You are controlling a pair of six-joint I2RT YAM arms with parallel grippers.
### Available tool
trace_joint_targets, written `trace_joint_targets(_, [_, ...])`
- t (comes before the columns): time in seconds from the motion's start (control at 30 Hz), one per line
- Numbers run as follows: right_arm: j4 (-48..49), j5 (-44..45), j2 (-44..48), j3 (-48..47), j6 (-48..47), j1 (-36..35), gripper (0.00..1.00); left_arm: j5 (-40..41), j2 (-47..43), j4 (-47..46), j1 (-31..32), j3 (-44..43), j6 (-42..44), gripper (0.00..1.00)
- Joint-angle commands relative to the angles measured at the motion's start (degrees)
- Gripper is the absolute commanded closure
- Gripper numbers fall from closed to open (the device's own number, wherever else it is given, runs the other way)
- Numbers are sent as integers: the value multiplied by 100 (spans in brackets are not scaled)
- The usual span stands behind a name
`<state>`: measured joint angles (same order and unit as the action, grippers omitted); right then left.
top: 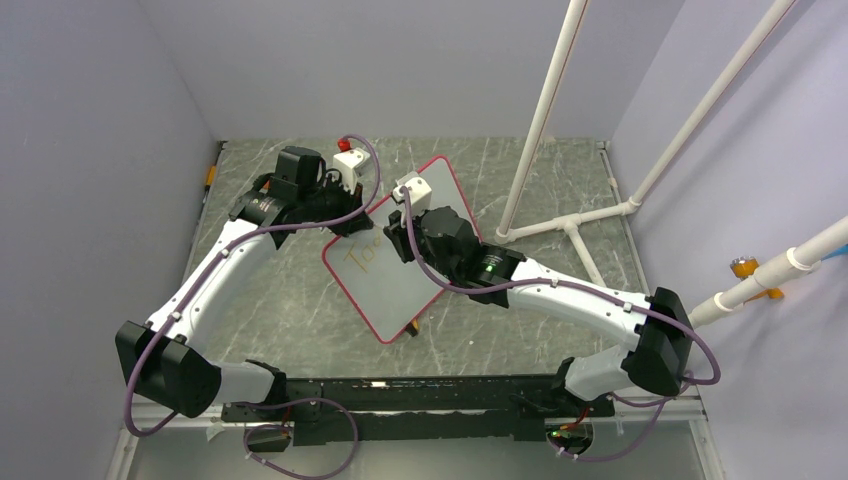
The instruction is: Write a sentence on the whiteboard
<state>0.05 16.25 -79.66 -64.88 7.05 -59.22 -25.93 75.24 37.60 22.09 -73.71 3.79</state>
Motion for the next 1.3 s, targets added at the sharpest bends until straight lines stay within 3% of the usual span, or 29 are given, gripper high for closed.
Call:
trace_joint_targets(0.0, [186,-15,-12,44,64,34,100,668,8,240,21,76,728,100])
trace_joint_targets(0.43, [178,-127,247,732,349,33,100,664,17,253,23,54,728,100])
trace_joint_targets(1.0, [-180,197,721,680,194,34,100,694,10,239,22,54,728,100])
trace_joint_targets(1.27, [107,331,934,757,97,66,100,680,10,250,22,60,728,100])
